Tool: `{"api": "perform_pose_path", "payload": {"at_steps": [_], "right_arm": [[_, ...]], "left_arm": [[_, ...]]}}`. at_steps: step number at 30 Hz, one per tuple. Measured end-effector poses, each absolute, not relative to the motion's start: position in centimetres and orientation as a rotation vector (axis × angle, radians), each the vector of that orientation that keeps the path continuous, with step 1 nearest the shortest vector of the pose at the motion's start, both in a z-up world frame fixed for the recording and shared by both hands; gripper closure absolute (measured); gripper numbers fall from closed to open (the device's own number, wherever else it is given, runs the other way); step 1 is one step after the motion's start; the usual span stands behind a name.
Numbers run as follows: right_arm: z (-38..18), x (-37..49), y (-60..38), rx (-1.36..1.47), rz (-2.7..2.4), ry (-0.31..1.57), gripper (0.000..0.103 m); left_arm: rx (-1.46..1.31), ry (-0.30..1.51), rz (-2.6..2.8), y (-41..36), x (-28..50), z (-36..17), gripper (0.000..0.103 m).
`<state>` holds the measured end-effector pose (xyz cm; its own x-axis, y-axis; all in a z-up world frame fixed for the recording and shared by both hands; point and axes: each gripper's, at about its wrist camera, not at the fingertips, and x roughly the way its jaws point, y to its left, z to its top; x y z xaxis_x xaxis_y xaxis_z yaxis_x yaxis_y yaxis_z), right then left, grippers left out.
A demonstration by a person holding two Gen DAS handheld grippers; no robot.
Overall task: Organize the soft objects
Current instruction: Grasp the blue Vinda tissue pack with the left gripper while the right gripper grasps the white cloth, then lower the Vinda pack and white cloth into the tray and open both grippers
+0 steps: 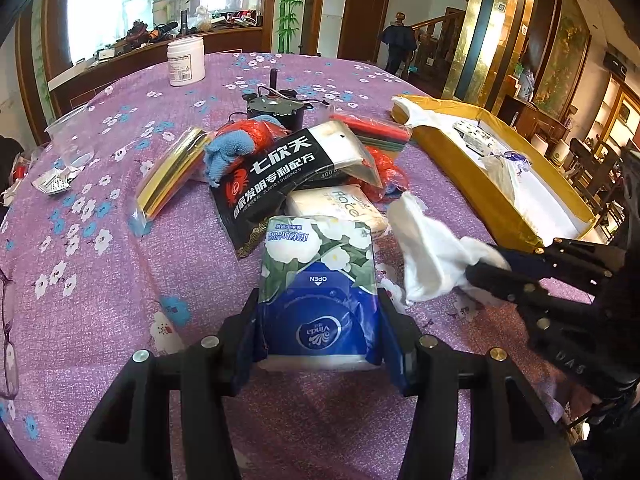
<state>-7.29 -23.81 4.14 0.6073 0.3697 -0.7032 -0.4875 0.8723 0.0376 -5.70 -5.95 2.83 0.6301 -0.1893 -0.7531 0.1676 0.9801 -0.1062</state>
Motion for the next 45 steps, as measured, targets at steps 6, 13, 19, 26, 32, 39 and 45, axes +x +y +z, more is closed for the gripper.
{"api": "perform_pose_path", "payload": {"at_steps": [6,13,19,26,32,39,45], "right_arm": [[5.0,-7.3,-24.6,-0.101,0.506,0.756,0.083],[6.0,-7.8,-25.0,-0.026,0.56,0.731,0.083],[7.0,-7.9,-27.3,0.05,0.538,0.701,0.083],[7.2,-7.1,-30.0,0.143,0.5,0.702,0.083],[8.1,-7.2,-32.6,0.201,0.47,0.67,0.083],[8.8,-7.5,-36.3,0.273,0.423,0.631,0.083],[8.7,-7.4,-40.0,0.347,0.357,0.608,0.083]], "left_arm": [[-0.027,0.862,-0.208,-5.9,-5.7,2.9,0.051],[-0.033,0.846,-0.212,-5.9,-5.9,3.1,0.051],[-0.022,0.834,-0.202,-6.2,-6.1,3.3,0.051],[-0.031,0.847,-0.222,-7.0,-5.8,3.4,0.051],[-0.023,0.864,-0.257,-8.9,-5.5,4.0,0.051],[0.009,0.846,-0.322,-12.6,-4.9,6.3,0.051],[0.062,0.832,-0.395,-17.5,-4.3,7.6,0.051]]}}
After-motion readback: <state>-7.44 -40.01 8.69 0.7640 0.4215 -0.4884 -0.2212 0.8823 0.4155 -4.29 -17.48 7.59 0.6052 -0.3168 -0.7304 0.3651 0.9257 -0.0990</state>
